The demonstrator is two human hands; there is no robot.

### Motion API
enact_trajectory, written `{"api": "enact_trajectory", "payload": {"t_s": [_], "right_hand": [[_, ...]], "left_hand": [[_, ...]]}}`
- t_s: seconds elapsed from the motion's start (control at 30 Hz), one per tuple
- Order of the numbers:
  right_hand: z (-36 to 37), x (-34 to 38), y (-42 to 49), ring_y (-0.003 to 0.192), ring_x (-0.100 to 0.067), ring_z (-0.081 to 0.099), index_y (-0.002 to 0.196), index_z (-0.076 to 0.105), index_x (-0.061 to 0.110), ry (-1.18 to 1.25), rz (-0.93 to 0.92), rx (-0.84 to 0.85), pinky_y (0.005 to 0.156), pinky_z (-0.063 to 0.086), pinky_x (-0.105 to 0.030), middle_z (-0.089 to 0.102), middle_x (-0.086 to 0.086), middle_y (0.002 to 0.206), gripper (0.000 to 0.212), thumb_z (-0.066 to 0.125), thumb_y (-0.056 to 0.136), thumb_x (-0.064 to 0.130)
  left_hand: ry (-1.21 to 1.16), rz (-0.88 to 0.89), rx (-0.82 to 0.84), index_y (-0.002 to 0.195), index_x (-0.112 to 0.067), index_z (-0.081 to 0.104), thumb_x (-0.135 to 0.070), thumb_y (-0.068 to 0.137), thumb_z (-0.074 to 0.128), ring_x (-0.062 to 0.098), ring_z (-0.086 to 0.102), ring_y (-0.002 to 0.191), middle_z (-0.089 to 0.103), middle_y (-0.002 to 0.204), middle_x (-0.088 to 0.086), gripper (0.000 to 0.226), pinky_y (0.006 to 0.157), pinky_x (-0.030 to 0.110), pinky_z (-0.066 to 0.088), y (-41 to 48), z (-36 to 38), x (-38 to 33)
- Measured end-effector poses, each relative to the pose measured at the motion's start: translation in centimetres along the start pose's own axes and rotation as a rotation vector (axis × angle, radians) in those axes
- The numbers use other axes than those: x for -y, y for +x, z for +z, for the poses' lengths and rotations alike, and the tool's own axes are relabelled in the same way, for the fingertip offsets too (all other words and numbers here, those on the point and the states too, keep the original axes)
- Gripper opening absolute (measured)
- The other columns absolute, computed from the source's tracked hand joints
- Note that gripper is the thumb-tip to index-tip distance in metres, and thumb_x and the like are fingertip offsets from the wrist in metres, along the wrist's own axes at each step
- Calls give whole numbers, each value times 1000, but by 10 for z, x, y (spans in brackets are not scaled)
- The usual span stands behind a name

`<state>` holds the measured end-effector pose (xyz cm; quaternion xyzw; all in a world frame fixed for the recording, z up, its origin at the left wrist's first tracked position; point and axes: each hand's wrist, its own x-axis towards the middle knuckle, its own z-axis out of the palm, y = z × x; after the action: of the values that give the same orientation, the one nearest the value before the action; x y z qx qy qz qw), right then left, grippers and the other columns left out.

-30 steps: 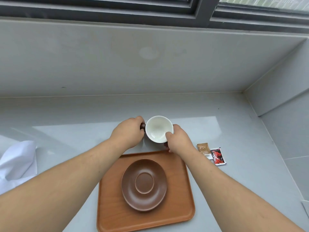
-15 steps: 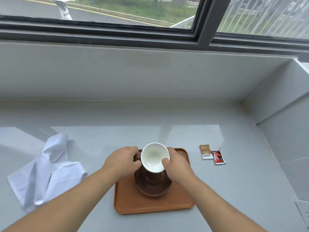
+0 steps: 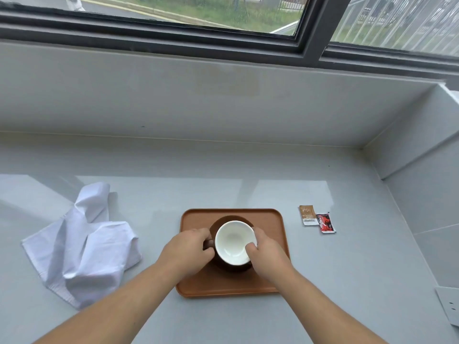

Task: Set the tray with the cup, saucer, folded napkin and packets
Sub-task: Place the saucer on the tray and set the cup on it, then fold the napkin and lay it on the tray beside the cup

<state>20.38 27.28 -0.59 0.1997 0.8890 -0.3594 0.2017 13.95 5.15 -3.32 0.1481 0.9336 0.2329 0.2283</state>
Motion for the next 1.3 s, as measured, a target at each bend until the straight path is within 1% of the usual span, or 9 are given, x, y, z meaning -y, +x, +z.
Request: {"api": "enact_trajectory", "payload": {"t_s": [0.2,0.5,0.57,0.67,0.77,0.9,1.0,1.13,1.3], "right_hand": [[3,-2,5,84,-13,62,126,53,32,-6,-3,-26,74,55,-37,67,5,97,33,43,94,30],[1,2,10,84,-15,63,130,51,29,-52,6,-24,79,58,-42,67,4,97,37,42,94,29],[-1,3,9,83,-17,62,130,50,27,-96,11,-23,76,58,-42,66,4,96,38,43,94,32],[-8,11,3,82,-20,63,129,47,32,-165,-29,-144,64,52,-36,62,11,92,40,47,91,42],[-13,38,-7,81,-19,63,125,48,38,-175,-170,-237,60,48,-34,62,12,93,38,48,87,42],[10,95,-12,84,-22,66,124,52,31,-244,-450,-134,61,43,-35,71,5,100,35,49,91,42],[46,135,-17,97,-21,65,129,52,28,-303,-607,-16,68,45,-35,69,3,112,39,52,92,40],[97,171,-20,111,-22,56,137,47,29,-359,-665,90,81,50,-37,58,2,122,51,55,90,46],[157,195,-11,107,-29,51,144,37,26,-579,-697,132,85,49,-42,51,-3,125,70,64,84,50]], "left_hand": [[-16,0,-27,86,-38,55,-44,80,53,7,58,79,60,82,-18,9,56,27,40,3,1,2],[-30,-14,-17,84,-40,54,-43,81,53,7,59,76,61,82,-18,5,56,28,43,2,-1,2],[-18,-23,-12,87,-41,53,-44,82,54,7,59,77,62,84,-17,6,57,29,45,-2,-3,1],[-12,-59,-9,102,-42,54,-42,84,57,11,63,82,65,89,-16,18,63,31,51,-10,-13,1],[38,-92,-54,123,-35,55,-41,87,59,13,65,91,67,103,-14,36,69,30,50,-30,-34,5],[186,-122,-180,125,-35,56,-43,90,58,13,58,111,62,121,-12,36,82,33,52,-67,-64,27],[315,-158,-230,130,-30,55,-43,92,60,19,52,119,57,129,-8,41,93,35,50,-90,-82,55],[373,-212,-225,135,-31,51,-50,89,61,20,50,123,52,136,-9,51,91,33,48,-109,-106,105],[285,-167,-61,148,-34,39,-62,77,65,17,38,141,39,154,-11,80,109,34,42,-107,-123,168]]}}
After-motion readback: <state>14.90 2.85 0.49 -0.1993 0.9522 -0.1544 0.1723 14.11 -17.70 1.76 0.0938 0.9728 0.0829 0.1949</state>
